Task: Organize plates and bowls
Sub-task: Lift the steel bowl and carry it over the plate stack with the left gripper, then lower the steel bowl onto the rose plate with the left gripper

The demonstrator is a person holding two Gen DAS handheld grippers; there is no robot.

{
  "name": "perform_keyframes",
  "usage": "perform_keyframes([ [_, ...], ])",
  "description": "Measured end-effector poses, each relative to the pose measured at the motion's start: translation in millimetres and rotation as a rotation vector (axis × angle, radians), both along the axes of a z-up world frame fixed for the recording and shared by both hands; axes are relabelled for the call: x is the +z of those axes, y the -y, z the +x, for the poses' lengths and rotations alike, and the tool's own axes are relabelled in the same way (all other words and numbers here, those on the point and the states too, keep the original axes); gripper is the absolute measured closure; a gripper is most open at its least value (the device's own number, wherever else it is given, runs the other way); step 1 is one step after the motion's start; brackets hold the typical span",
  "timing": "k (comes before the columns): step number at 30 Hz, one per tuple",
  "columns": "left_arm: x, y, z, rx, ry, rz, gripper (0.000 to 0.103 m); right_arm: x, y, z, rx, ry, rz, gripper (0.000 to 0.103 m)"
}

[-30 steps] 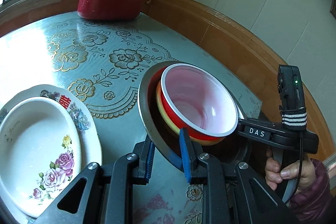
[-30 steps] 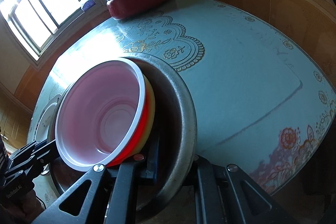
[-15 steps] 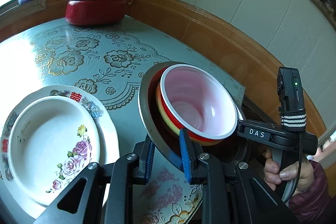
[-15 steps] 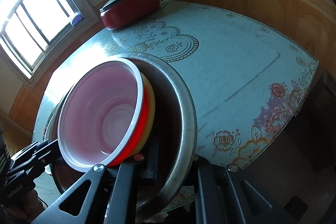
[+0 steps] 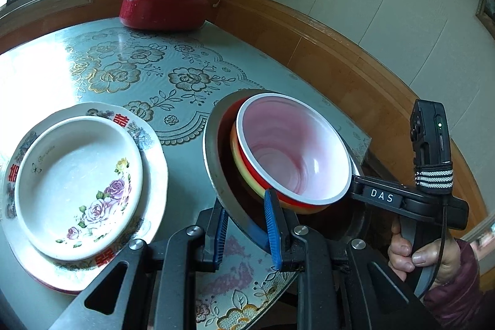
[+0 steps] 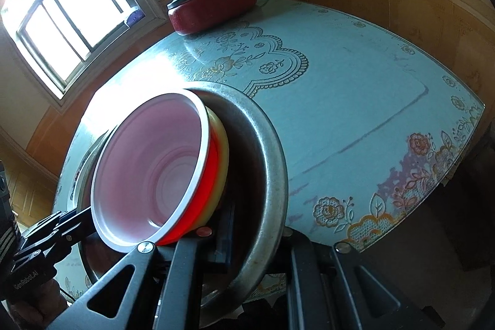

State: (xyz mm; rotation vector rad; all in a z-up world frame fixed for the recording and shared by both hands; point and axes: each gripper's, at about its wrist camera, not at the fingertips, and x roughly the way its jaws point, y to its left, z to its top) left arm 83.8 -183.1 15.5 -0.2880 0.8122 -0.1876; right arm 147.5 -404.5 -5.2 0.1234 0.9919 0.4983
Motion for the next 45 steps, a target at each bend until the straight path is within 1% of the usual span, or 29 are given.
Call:
perform_keyframes([
  [4,2.6,-0.5,-2.8,0.020,0.008,-0.009,0.080,3.0,-1.0,0.4,0.018,0.016,0.000,0.094],
  [8,7.4,-0.8,-3.6,0.019,0.020,-0.006,0.080,8.3,-1.0,-0.4,0.020,0.036,0.004,0.094],
  [13,12.5,-12.5,-9.1,0.021,0.034,-0.005,0.080,15.2,-15.6,-4.8,0.027,0.058,0.005,0.094],
  [17,18.4,-33.6,-16.5,0.030,0.050,-0.007,0.080,22.4,-37.3,-10.3,0.042,0.075,0.010,0.094],
  [22,25.5,-69.5,-27.8,0.052,0.062,-0.010,0.080,33.2,-73.6,-18.5,0.065,0.088,0.018,0.094],
  [25,28.2,-91.4,-35.3,0.067,0.072,-0.013,0.080,39.4,-99.4,-23.5,0.091,0.100,0.002,0.094],
  [31,27.8,-134.7,-44.1,0.108,0.070,-0.025,0.080,42.8,-145.3,-25.7,0.127,0.079,-0.002,0.094],
  [38,17.9,-180.0,-44.1,0.141,0.039,-0.055,0.080,35.6,-188.0,-23.1,0.135,0.053,-0.015,0.093],
  [45,3.5,-202.5,-47.7,0.137,0.000,-0.065,0.079,19.0,-212.3,-23.4,0.121,0.020,-0.041,0.093],
])
